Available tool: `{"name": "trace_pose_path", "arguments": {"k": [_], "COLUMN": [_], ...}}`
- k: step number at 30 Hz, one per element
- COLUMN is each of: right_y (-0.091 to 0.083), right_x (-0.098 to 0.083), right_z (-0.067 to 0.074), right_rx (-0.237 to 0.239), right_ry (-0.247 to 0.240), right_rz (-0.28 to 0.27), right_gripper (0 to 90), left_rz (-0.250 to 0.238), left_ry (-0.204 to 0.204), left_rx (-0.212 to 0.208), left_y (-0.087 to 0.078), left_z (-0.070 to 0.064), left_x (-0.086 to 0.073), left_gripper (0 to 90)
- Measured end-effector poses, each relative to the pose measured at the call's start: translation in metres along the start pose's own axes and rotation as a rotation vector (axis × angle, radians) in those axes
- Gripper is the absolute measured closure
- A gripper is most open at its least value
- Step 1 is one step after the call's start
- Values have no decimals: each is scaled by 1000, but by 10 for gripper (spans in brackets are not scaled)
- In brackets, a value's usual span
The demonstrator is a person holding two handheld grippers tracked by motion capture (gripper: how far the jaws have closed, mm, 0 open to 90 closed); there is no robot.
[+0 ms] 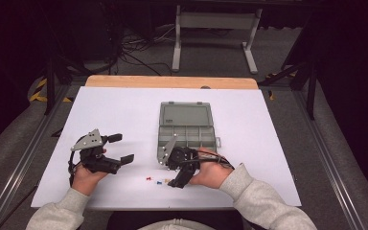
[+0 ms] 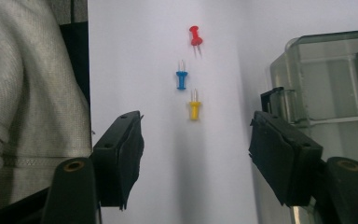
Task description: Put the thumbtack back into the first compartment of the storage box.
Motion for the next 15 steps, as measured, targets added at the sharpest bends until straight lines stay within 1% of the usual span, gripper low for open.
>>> {"name": "trace_pose_path", "arguments": {"k": [5, 6, 13, 15], "right_y": [8, 10, 22, 23], "right_x": [2, 2, 4, 4], "right_z": [4, 5, 9, 9], "right_rx": [10, 11, 25, 26], "right_ry": [-12, -13, -23, -25], "right_rz": [8, 10, 22, 25], "right_gripper": [380, 382, 398, 400], "left_rz": [3, 4, 2, 2], "left_ry": [5, -1, 0, 0], "left_rx": [3, 1, 2, 3], "left_y": [0, 0, 0, 0], "left_z": [1, 0, 0, 0], "left_x": [0, -1, 0, -1], "left_gripper": [56, 57, 57, 56]}}
Point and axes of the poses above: each handheld gripper's, and its own axes: y roughly forward along the jaws, x roughly out of its top, z roughly to its left, the point moved 7 cm from there along y, roughly forward along the jaws, and after that the axes turned 10 degrees about -x, right-handed, at the moved point
